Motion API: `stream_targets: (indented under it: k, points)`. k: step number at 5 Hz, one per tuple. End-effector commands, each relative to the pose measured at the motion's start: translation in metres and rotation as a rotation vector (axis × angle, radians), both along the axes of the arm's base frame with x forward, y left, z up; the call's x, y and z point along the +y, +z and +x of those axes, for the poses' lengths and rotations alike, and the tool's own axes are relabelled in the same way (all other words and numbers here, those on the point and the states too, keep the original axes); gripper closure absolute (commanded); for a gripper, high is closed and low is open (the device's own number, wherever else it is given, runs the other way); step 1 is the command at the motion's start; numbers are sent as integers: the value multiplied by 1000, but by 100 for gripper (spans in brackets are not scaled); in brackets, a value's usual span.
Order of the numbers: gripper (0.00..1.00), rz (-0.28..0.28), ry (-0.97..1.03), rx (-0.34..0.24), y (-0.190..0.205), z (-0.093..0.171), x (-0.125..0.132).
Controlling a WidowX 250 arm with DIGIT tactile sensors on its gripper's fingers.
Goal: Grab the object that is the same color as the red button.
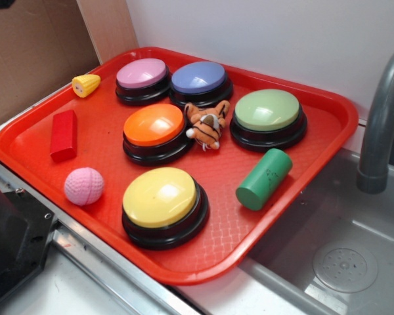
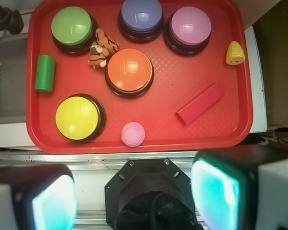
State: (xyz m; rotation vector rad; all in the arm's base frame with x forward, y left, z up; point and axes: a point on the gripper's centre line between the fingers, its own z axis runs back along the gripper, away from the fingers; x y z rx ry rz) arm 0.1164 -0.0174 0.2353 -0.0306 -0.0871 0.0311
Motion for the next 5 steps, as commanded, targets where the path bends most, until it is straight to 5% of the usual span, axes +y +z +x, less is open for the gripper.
stream_targets:
  k: [1, 5]
  points:
    - [0, 0, 0, 0, 0, 0, 0]
    - [0, -97, 430, 15, -62, 29, 77]
